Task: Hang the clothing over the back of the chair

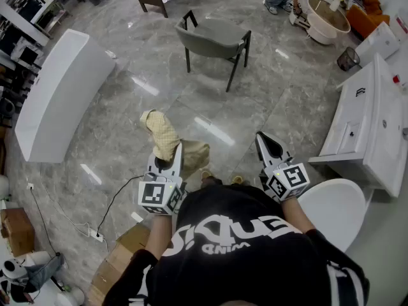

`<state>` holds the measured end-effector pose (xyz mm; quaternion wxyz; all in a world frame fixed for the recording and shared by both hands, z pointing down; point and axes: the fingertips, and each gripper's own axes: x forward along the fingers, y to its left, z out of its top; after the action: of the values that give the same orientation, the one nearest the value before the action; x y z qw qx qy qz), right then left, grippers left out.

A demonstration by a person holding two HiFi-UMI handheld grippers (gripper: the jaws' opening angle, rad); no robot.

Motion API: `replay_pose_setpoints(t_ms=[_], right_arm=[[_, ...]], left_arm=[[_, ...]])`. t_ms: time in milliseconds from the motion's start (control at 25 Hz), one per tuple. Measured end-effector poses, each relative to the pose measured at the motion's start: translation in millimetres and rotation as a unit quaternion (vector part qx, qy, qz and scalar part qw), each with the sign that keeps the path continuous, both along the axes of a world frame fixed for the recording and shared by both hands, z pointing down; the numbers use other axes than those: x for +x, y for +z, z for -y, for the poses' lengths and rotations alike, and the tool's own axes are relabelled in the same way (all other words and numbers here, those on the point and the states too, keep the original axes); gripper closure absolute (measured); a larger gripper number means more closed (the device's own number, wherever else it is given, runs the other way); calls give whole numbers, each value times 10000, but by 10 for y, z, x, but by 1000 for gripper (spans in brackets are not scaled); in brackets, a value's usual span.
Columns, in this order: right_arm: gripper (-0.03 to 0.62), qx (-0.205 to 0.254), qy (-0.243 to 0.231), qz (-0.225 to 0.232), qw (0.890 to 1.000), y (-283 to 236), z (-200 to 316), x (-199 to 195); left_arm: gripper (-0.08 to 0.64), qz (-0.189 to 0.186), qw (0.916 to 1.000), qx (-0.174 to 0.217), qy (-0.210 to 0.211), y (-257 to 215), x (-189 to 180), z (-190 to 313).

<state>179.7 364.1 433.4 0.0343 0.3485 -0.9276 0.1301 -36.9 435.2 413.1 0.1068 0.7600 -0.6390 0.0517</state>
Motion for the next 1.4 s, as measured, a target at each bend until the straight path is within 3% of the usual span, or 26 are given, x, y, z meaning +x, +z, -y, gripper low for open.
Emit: replay_pose_setpoints(t_ms=[560, 1000, 1400], right_arm=[[578, -7, 203, -38, 9998, -36, 17, -211], [578, -5, 638, -205, 9978, 144, -17, -327], [578, -116, 861, -125, 9961, 276, 540, -444]], left_arm=[[482, -9, 9997, 125, 222, -78, -191, 150], [482, -26, 9971, 161, 743, 31, -325, 417], [482, 58, 9965, 155, 819, 72, -525, 968]])
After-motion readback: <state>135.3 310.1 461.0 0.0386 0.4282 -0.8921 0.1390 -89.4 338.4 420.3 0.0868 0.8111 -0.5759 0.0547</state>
